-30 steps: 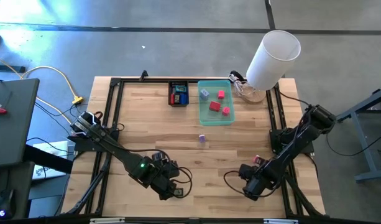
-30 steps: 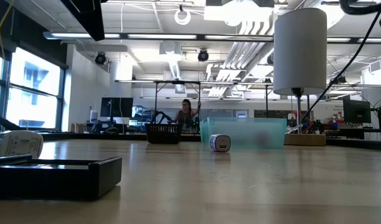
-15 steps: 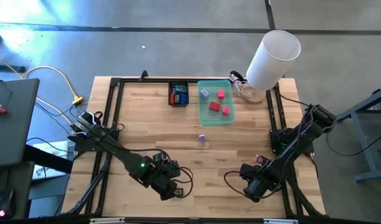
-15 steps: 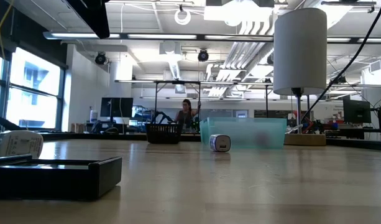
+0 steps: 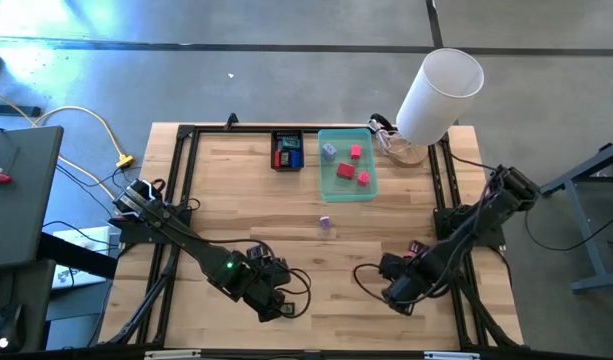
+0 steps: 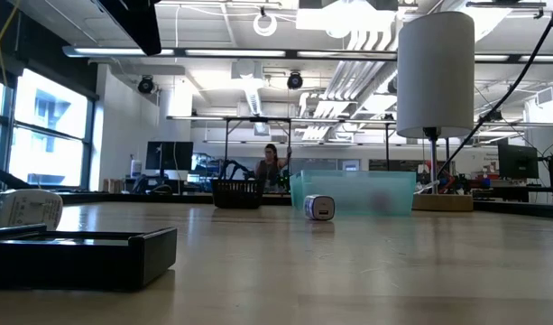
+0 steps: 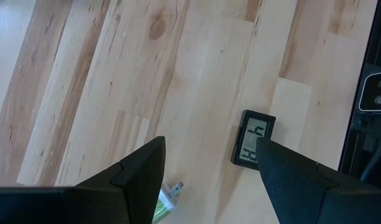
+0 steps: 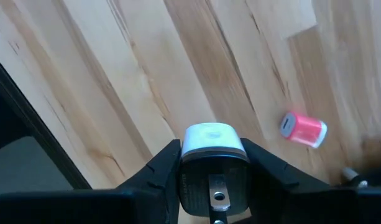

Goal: Pick & Place Office items
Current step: Put the white charger adapter into the blue bin

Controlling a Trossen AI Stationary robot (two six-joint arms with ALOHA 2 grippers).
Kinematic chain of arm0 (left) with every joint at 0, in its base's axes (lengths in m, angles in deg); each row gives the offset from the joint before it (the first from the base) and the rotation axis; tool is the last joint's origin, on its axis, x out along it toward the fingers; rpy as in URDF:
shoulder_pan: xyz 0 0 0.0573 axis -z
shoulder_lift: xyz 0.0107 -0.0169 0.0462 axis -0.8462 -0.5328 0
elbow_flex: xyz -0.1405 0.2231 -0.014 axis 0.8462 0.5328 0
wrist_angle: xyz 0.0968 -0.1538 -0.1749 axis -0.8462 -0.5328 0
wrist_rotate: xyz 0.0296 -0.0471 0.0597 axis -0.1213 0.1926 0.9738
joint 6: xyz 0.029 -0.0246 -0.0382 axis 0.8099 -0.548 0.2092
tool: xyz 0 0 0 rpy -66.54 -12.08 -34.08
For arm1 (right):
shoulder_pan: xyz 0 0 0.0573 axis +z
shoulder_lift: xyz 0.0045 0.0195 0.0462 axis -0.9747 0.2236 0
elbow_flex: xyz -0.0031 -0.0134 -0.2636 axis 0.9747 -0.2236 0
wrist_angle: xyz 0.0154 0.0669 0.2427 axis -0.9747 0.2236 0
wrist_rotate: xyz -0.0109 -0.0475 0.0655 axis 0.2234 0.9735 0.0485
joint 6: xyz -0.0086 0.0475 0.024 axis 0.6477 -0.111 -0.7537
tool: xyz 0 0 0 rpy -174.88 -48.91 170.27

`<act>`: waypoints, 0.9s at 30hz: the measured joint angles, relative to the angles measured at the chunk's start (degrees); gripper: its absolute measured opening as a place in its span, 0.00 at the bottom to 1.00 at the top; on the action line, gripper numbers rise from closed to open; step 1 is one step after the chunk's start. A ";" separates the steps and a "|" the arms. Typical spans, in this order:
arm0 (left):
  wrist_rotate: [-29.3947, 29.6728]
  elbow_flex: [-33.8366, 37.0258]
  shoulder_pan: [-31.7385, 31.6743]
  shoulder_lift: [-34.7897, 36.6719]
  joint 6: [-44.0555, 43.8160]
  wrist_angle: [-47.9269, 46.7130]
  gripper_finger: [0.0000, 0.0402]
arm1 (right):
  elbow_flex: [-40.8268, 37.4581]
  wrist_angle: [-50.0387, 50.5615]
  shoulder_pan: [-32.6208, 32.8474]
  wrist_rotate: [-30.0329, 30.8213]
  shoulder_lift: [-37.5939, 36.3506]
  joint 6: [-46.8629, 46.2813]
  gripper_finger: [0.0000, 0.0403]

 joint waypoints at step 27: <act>0.02 0.00 0.57 0.00 0.09 -0.02 0.60 | 1.28 0.99 -13.89 -1.33 0.00 16.76 0.30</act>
